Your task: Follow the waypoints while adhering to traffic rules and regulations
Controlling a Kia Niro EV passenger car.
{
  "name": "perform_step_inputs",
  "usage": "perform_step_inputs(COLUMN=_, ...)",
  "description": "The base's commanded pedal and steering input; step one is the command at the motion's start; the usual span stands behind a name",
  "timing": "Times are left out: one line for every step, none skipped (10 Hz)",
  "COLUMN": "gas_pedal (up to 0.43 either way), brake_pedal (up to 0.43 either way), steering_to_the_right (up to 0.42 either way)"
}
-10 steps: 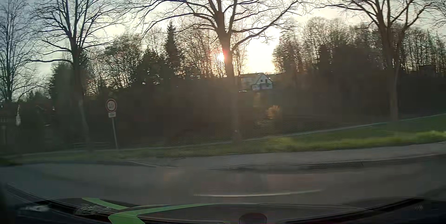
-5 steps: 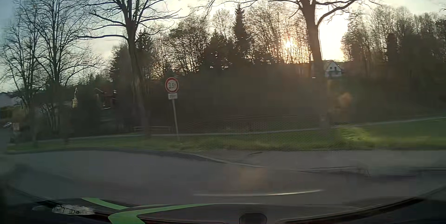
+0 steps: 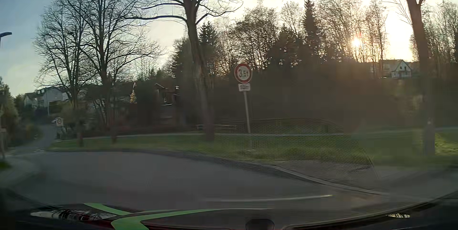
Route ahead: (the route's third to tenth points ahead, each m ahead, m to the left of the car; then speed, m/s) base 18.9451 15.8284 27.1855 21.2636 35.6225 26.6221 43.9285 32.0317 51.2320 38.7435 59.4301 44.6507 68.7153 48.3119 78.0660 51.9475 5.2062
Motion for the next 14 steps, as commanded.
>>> perform_step_inputs(gas_pedal=0.079, brake_pedal=0.0, steering_to_the_right=-0.358)
perform_step_inputs(gas_pedal=0.079, brake_pedal=0.0, steering_to_the_right=-0.355)
perform_step_inputs(gas_pedal=0.079, brake_pedal=0.0, steering_to_the_right=-0.346)
perform_step_inputs(gas_pedal=0.079, brake_pedal=0.0, steering_to_the_right=-0.331)
perform_step_inputs(gas_pedal=0.079, brake_pedal=0.0, steering_to_the_right=-0.311)
perform_step_inputs(gas_pedal=0.079, brake_pedal=0.0, steering_to_the_right=-0.284)
perform_step_inputs(gas_pedal=0.079, brake_pedal=0.0, steering_to_the_right=-0.253)
perform_step_inputs(gas_pedal=0.079, brake_pedal=0.0, steering_to_the_right=-0.229)
perform_step_inputs(gas_pedal=0.079, brake_pedal=0.0, steering_to_the_right=-0.208)
perform_step_inputs(gas_pedal=0.079, brake_pedal=0.0, steering_to_the_right=-0.198)
perform_step_inputs(gas_pedal=0.079, brake_pedal=0.0, steering_to_the_right=-0.199)
perform_step_inputs(gas_pedal=0.079, brake_pedal=0.0, steering_to_the_right=-0.202)
perform_step_inputs(gas_pedal=0.079, brake_pedal=0.0, steering_to_the_right=-0.204)
perform_step_inputs(gas_pedal=0.079, brake_pedal=0.0, steering_to_the_right=-0.205)
